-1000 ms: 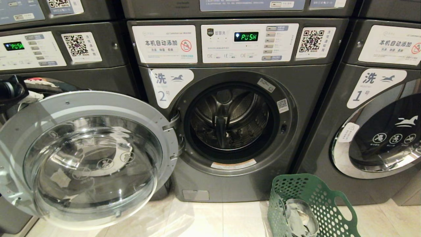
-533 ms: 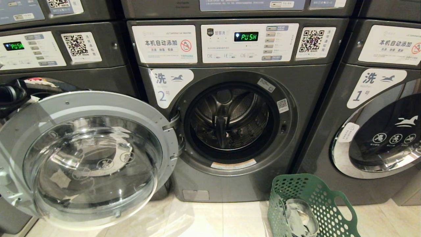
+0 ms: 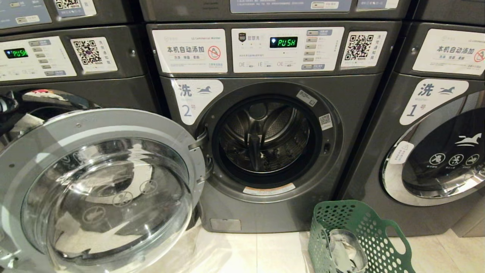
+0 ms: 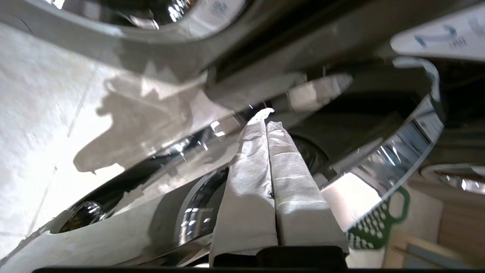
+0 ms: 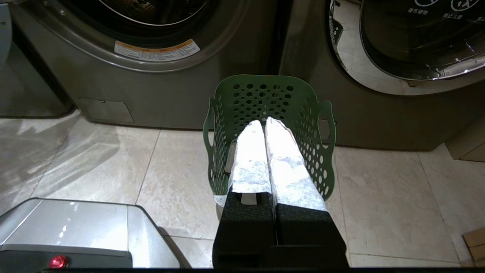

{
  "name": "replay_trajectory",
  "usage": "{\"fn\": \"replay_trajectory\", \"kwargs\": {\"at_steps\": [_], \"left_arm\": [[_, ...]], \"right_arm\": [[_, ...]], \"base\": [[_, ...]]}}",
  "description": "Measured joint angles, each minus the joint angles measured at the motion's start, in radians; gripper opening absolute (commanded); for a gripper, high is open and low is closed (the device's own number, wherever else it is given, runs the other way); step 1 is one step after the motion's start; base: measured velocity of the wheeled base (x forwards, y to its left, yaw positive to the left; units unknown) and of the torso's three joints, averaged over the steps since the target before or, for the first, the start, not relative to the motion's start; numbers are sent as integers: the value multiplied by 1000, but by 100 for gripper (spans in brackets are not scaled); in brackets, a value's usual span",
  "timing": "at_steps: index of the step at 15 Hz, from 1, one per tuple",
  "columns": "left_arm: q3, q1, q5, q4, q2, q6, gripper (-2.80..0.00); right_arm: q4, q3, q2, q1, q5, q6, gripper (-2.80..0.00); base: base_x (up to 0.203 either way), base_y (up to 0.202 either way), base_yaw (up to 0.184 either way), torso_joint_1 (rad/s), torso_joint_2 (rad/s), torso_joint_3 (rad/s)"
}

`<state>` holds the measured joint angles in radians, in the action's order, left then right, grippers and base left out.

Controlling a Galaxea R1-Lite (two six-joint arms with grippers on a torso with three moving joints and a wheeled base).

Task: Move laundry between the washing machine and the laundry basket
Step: Close the washing machine door with the left hand

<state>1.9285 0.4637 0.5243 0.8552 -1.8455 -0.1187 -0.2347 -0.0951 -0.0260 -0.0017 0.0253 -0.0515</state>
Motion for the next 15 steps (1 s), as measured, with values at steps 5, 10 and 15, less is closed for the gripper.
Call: {"fn": "replay_trajectory", "kwargs": {"at_steps": [5,10,15], "left_arm": [[-2,-100,0,163,86,0,-280],[-3,-249,2,247,148,0,-280],[-11,-442,-1,263,188,-4,-280]], "right_arm": [[0,0,0,0,0,0,-280],[0,-1,0,0,0,0,-280],[0,-1,4,0,-1,4,-280]], "base": [[0,0,0,0,0,0],[0,0,0,0,0,0],[0,0,0,0,0,0]]}}
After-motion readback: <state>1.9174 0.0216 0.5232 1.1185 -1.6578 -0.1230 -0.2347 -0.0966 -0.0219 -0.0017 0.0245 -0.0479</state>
